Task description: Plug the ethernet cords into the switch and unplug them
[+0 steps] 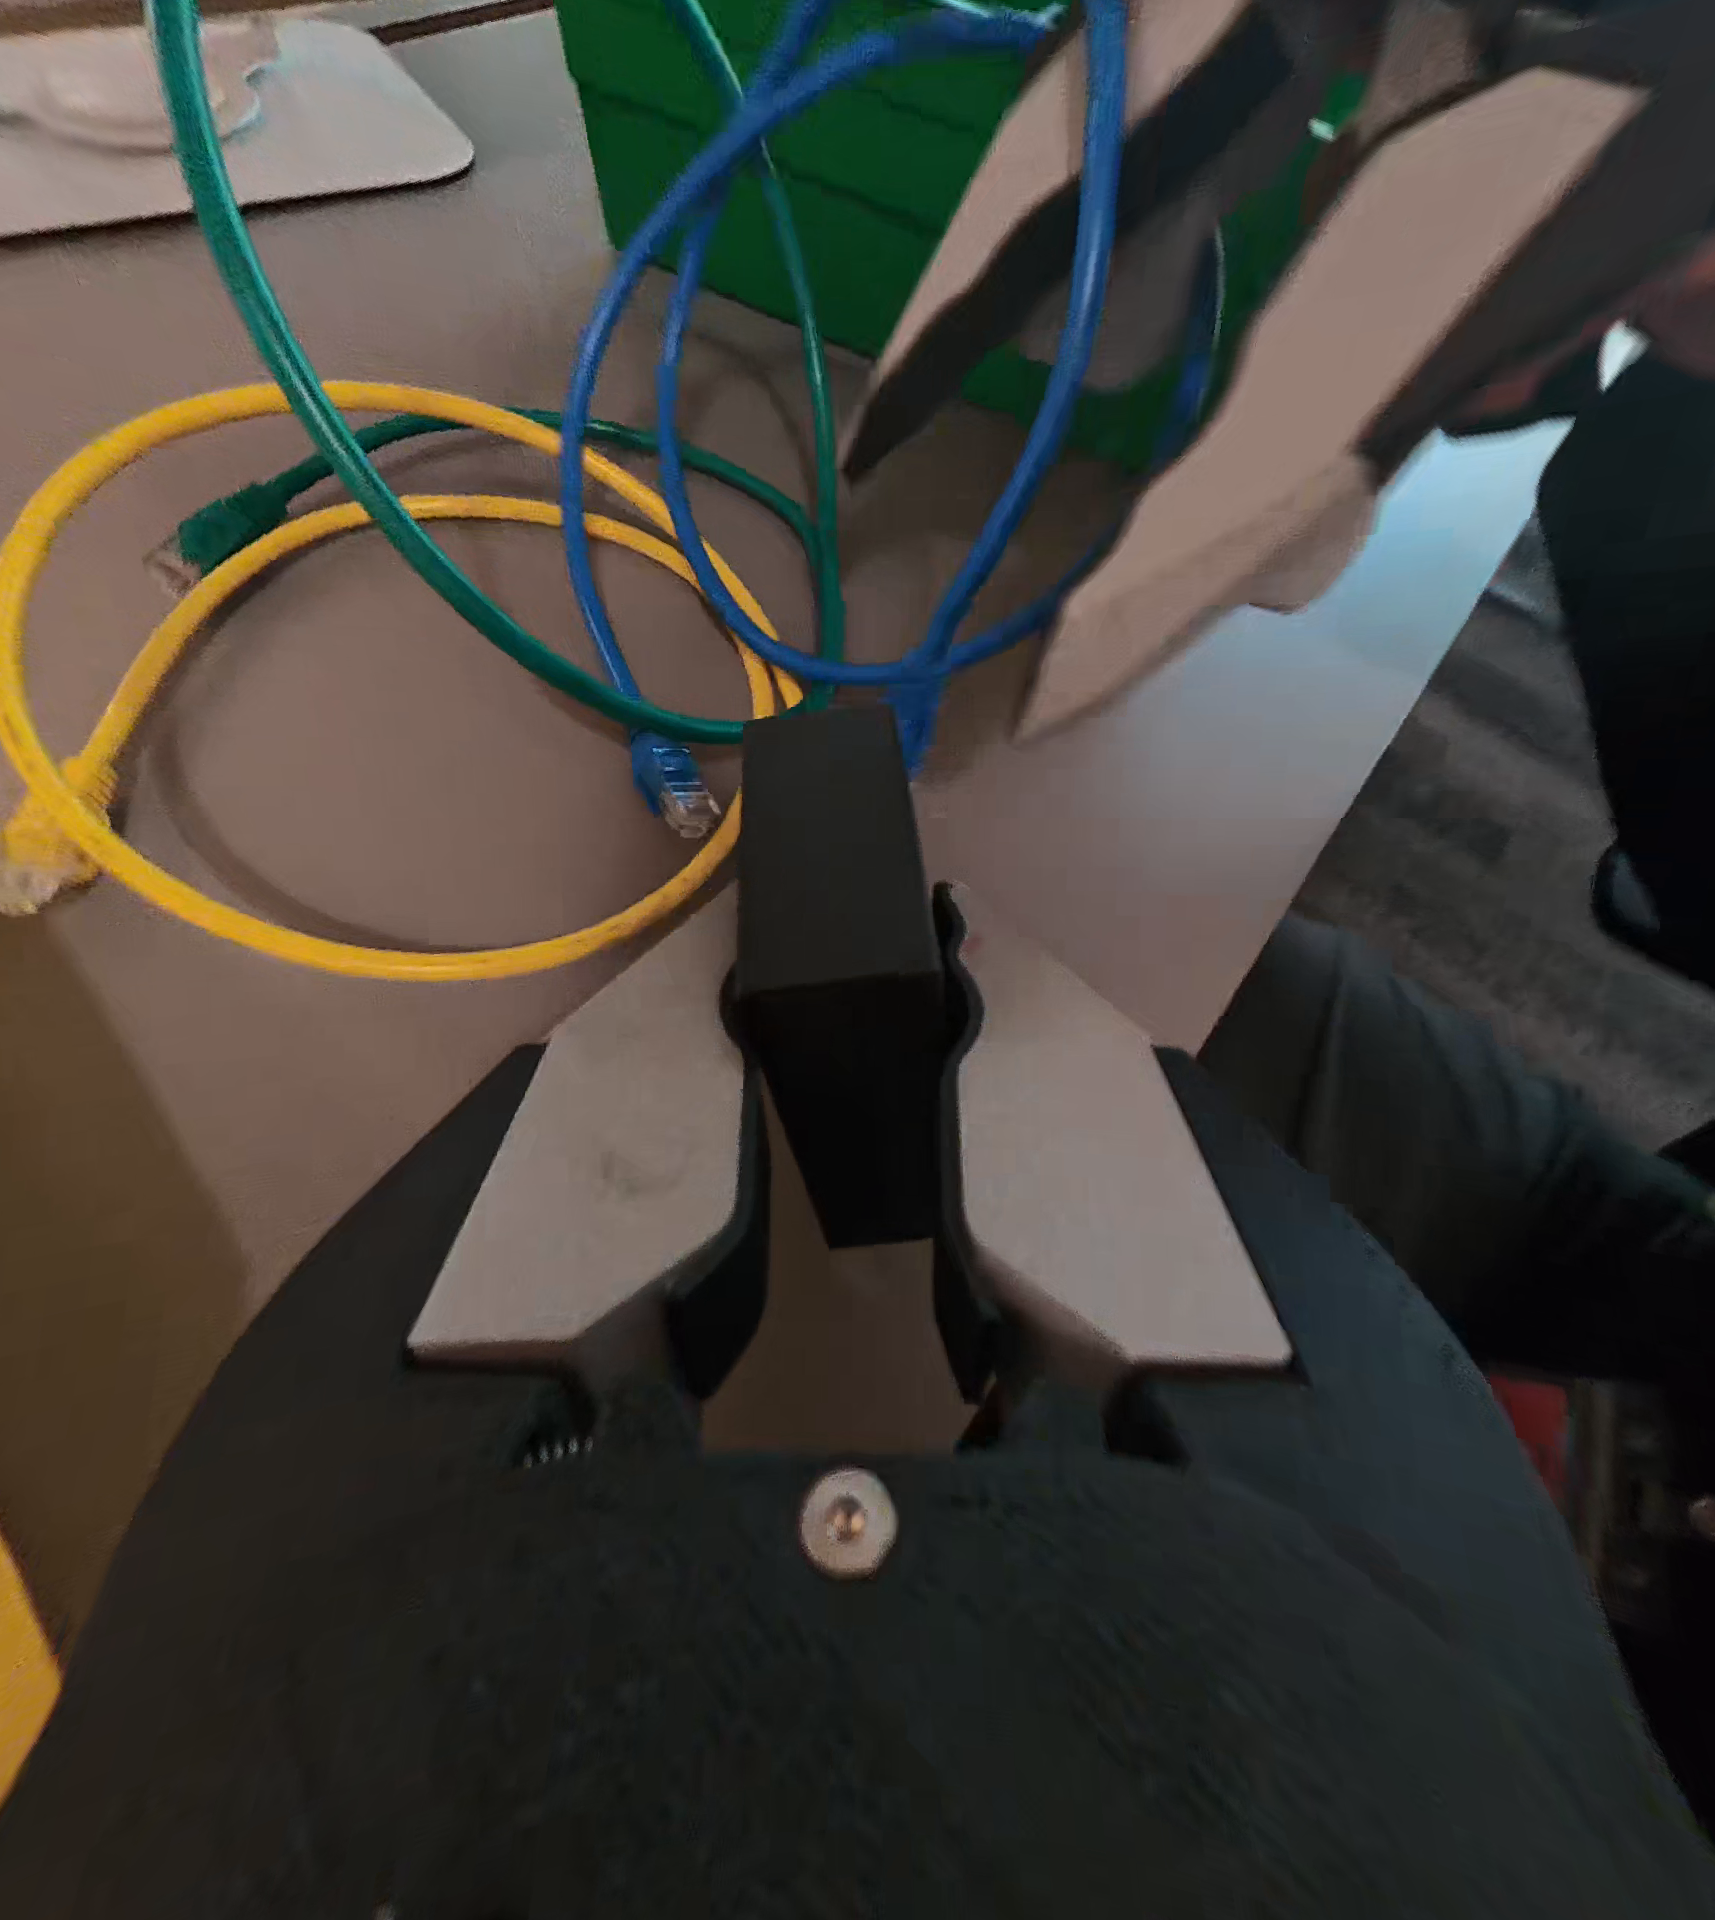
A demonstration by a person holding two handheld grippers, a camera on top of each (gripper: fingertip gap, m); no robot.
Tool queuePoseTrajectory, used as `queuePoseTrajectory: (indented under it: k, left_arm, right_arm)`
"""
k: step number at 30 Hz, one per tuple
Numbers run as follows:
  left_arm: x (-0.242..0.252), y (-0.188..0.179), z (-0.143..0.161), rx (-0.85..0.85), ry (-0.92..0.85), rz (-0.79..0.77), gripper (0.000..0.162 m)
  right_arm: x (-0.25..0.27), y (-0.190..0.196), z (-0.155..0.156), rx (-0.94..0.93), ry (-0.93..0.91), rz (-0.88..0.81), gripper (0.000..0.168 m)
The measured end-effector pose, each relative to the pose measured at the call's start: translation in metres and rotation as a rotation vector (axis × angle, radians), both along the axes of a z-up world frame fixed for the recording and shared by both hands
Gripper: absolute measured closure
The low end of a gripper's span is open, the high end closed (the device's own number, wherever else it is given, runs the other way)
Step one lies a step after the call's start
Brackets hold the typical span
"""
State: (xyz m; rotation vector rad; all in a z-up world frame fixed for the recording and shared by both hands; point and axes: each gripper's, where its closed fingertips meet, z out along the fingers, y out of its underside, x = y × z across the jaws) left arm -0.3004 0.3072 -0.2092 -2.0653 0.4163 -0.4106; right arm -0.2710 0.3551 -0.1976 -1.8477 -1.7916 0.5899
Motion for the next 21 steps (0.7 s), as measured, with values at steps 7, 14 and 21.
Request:
queuePoseTrajectory:
  k: [7, 14, 21]
  left_arm:
    - [-0.001, 0.000, 0.000, -0.016, -0.147, 0.077, 0.134]
    - [-0.003, 0.000, 0.019, 0.027, -0.197, 0.082, 0.136]
    - [0.004, -0.008, 0.015, 0.006, -0.158, 0.036, 0.136]
  right_arm:
    - [0.012, -0.018, 0.031, -0.329, 0.161, 0.044, 0.111]
    - [0.065, 0.022, 0.038, -0.059, 0.040, -0.206, 0.106]
    - [0.070, 0.026, 0.026, 0.287, -0.215, -0.142, 0.131]
